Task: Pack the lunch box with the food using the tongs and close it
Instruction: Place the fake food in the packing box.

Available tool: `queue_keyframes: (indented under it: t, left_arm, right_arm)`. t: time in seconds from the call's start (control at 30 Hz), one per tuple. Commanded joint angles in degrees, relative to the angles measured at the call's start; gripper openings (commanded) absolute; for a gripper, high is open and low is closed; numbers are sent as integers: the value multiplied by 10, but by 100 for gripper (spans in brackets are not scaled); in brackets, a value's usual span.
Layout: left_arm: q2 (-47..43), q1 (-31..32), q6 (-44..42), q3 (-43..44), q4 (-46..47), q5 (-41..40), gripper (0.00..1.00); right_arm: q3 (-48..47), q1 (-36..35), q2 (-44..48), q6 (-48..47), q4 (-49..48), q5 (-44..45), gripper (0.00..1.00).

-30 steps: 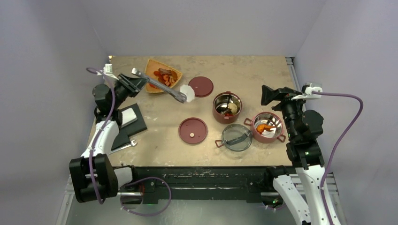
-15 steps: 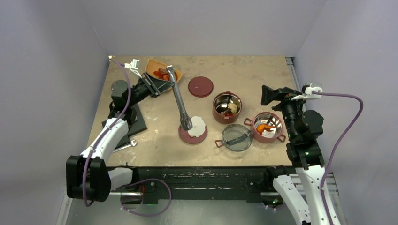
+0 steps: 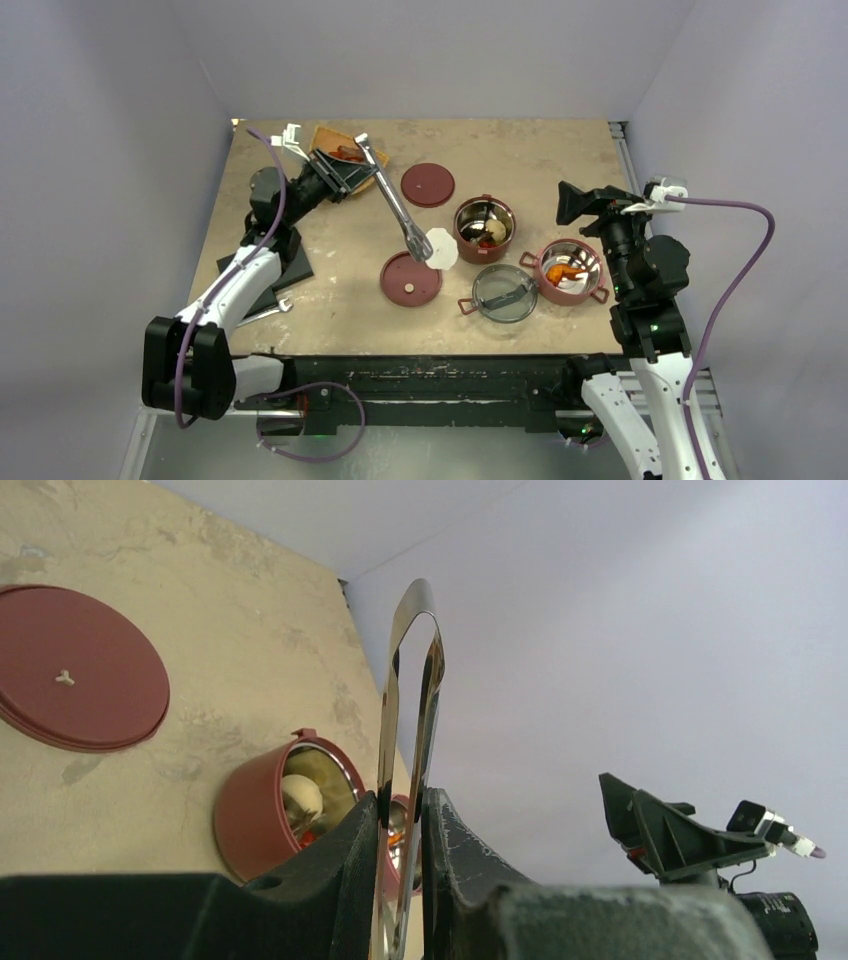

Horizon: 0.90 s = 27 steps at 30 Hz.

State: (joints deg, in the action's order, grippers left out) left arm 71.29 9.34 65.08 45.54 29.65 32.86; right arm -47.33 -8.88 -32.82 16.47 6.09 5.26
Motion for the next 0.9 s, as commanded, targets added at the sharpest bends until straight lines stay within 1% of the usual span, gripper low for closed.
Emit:
queue_keyframes:
  t: [0.0,0.23,0.43,0.63,0.87]
  left_arm:
    - [11,25,28,24,59,-63,0]
    - [35,78,32,31,95,-154,0]
    - [70,118,34,44,124,-210,0]
    - [107,140,32,51,163,-252,0]
    - [145,156,33,35,223,-316,0]
  right_arm:
    - [-13,1,6,-7,-7,12,99]
    - [-11,0,9,-6,-7,13,99]
    - [-10,0,10,-6,-7,12,99]
    - [-8,0,13,-5,-7,12,99]
    - [-6,0,11,-4,-8,12,99]
